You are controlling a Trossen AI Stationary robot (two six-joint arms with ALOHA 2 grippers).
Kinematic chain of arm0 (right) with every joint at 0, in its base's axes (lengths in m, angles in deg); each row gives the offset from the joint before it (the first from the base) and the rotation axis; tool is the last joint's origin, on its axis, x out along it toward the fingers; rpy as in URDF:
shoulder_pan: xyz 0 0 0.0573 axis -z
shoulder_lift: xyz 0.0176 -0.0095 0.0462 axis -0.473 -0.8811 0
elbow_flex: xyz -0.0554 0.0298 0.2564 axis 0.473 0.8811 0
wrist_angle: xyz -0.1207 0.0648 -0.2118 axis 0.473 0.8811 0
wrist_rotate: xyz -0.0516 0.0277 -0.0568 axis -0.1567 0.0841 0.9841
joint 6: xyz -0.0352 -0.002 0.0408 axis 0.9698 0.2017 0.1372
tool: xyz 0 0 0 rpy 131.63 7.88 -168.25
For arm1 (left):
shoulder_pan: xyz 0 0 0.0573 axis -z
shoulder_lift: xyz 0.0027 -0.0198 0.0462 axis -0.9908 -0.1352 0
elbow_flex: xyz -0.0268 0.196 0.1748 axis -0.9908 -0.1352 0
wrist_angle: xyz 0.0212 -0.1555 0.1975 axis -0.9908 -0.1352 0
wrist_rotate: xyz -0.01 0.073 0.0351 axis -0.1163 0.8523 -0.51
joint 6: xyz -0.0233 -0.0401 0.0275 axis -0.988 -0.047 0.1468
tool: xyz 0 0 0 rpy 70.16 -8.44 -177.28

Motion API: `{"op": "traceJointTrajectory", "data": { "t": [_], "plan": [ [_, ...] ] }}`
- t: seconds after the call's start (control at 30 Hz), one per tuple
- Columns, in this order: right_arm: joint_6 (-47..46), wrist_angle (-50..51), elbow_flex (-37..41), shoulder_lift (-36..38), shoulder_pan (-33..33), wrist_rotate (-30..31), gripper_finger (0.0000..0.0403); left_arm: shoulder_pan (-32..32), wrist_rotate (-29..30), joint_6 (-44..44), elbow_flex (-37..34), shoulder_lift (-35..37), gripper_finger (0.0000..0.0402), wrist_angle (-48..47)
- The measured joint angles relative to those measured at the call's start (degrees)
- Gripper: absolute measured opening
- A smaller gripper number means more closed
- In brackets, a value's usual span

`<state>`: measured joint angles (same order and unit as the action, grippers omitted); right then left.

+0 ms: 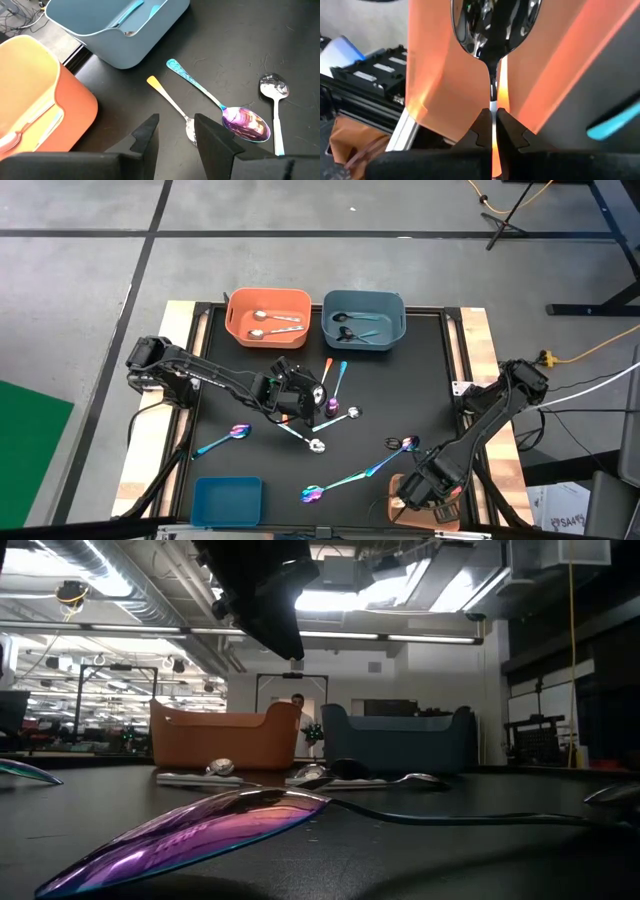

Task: Sort silverware by color (type)
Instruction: Put the orange spoon into the bottom orange bin

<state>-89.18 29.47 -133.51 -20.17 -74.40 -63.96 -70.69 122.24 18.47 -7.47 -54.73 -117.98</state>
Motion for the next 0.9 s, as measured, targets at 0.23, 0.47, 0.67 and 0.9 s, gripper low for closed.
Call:
{"op": "traceJointTrajectory", "data": {
  "t": [0.23,0.47,0.67,0.9],
  "plan": [
    [1.1,-5.8,4.0,-0.2,-0.8,-3.6,0.0000,0.0,0.0,0.0,0.0,0.0,0.0118,0.0],
    [1.6,-12.6,6.5,-0.2,-1.9,-1.5,0.0000,0.0,0.0,0.0,0.0,0.0,0.0118,0.0],
    [1.5,-14.9,7.2,-0.2,-1.9,1.1,0.0000,0.0,0.0,0.0,0.0,0.0,0.0118,0.0],
    [1.5,-14.7,7.2,-0.2,-1.9,1.5,0.0000,0.0,0.0,-0.2,0.0,0.0,0.0118,0.0]
  ]
}}
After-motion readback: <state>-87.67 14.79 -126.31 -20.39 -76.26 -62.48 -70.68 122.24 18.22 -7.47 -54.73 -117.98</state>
